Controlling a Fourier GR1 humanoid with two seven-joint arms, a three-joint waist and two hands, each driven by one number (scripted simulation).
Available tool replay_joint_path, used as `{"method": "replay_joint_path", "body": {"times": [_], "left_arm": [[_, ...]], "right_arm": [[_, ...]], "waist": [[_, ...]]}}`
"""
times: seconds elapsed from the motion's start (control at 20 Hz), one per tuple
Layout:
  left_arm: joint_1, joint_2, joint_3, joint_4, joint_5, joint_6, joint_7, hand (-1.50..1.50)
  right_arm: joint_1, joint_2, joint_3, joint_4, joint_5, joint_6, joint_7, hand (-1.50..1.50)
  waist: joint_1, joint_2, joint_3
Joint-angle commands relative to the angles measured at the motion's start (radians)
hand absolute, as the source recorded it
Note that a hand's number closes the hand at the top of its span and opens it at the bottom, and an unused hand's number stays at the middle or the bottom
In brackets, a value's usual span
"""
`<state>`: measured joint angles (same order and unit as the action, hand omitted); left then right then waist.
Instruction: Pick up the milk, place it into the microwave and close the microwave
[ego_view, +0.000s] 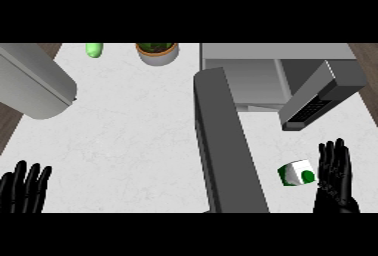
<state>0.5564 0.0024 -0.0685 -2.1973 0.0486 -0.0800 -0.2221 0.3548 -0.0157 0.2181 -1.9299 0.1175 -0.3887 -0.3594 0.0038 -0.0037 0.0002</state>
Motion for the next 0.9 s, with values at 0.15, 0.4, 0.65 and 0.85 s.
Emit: {"method": "replay_joint_path", "body": {"times": [0.15,0.4,0.65,0.85], "left_arm": [[0.064,0.007,-0.01,0.001,-0.001,-0.037,-0.064,-1.5],[-0.021,0.015,0.042,0.027,0.029,-0.019,-0.014,-1.5],[0.107,0.007,-0.038,-0.07,-0.006,-0.029,-0.033,-1.5],[0.107,-0.002,-0.054,-0.057,-0.021,-0.005,-0.039,-1.5]], "right_arm": [[-0.104,0.015,-0.067,0.259,-0.05,-0.055,-0.096,-1.5],[-0.108,-0.04,-0.168,0.202,-0.061,-0.018,-0.047,-1.5],[-0.13,-0.037,-0.254,0.408,-0.12,0.013,-0.203,-1.5],[-0.034,-0.069,-0.256,0.368,-0.14,0.081,-0.215,-1.5]], "waist": [[0.006,0.003,0.0],[-0.002,0.003,0.0],[0.003,0.003,0.0],[0.0,0.002,0.0]]}}
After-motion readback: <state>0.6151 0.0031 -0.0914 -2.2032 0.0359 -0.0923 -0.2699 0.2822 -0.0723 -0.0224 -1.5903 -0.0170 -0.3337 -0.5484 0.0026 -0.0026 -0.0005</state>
